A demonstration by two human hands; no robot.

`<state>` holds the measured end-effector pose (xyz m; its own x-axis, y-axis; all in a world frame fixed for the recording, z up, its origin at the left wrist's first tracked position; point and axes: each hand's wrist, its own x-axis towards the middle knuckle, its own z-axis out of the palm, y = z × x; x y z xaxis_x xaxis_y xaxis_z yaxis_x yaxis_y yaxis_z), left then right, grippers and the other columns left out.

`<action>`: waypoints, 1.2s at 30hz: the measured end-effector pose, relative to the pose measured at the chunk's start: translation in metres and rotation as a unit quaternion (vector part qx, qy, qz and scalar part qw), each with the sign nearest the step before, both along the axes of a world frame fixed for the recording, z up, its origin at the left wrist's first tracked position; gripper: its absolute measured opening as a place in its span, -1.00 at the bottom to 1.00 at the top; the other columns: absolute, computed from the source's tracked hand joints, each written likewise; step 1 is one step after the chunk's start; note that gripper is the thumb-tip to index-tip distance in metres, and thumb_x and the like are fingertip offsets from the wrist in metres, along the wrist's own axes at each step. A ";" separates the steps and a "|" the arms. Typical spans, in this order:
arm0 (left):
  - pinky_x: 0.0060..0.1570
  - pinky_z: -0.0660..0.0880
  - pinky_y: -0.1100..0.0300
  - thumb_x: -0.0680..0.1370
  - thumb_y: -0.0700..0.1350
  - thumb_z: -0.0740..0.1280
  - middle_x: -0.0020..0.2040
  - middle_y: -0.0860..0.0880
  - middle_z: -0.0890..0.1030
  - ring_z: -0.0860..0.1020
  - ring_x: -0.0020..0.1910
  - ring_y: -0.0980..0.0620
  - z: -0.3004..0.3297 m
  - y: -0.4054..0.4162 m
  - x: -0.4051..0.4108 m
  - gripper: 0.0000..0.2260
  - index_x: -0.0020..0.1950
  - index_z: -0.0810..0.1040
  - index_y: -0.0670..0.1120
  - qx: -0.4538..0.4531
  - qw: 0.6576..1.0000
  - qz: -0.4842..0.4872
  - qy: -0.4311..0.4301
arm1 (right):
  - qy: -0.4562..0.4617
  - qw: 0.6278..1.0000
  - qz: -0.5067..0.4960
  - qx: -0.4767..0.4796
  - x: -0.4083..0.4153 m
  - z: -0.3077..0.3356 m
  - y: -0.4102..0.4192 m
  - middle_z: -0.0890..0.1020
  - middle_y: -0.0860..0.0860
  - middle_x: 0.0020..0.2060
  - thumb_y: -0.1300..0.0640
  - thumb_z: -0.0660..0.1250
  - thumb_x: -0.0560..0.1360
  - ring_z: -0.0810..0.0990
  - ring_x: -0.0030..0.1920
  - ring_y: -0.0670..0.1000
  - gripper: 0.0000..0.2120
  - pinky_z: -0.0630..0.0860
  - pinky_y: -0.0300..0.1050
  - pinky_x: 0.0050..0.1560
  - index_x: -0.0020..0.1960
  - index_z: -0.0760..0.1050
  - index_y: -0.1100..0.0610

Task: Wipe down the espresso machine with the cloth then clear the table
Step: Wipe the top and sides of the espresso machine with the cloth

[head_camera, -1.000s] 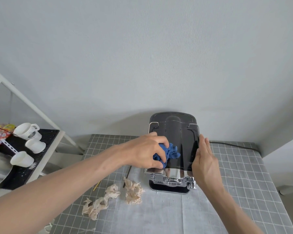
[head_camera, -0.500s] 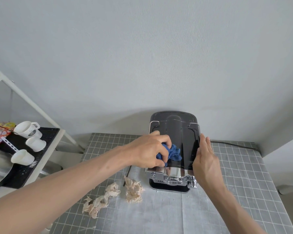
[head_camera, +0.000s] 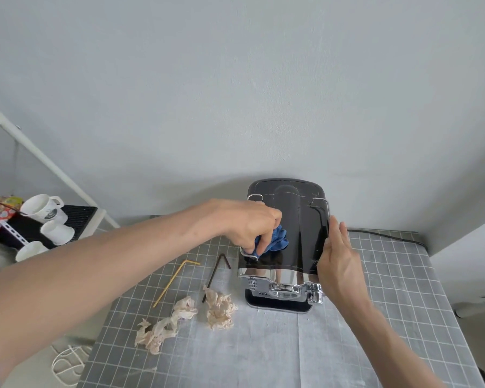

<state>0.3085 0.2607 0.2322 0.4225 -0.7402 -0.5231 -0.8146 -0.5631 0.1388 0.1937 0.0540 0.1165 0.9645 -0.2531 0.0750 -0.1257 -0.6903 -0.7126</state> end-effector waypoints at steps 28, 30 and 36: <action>0.16 0.43 0.14 0.51 -0.21 0.47 0.28 0.03 0.45 0.49 0.14 0.03 -0.008 0.018 -0.017 -0.83 -0.03 0.75 0.06 -0.078 0.993 0.081 0.017 | 0.004 1.000 -0.018 -0.005 -0.001 0.002 0.005 0.25 0.09 0.59 0.28 -0.01 0.67 0.52 0.27 0.46 -0.46 0.53 0.08 0.00 0.63 0.10 0.03; 0.05 0.38 0.22 0.49 -0.25 0.46 0.24 0.03 0.45 0.45 0.07 0.11 -0.005 0.013 -0.012 -0.81 -0.05 0.76 0.04 -0.059 0.996 0.063 0.018 | 0.011 1.000 -0.020 -0.006 -0.002 0.003 0.005 0.27 0.11 0.58 0.28 -0.01 0.68 0.52 0.28 0.45 -0.47 0.49 0.01 -0.01 0.63 0.10 0.04; -0.19 0.40 0.16 0.52 -0.17 0.47 0.14 0.04 0.42 0.48 -0.14 0.03 -0.009 0.011 -0.019 -0.85 -0.02 0.70 0.09 -0.069 0.993 0.093 -0.037 | 0.020 1.000 -0.007 -0.009 -0.002 0.004 0.002 0.24 0.11 0.59 0.22 -0.04 0.68 0.51 0.33 0.42 -0.47 0.60 0.17 0.15 0.63 0.06 0.00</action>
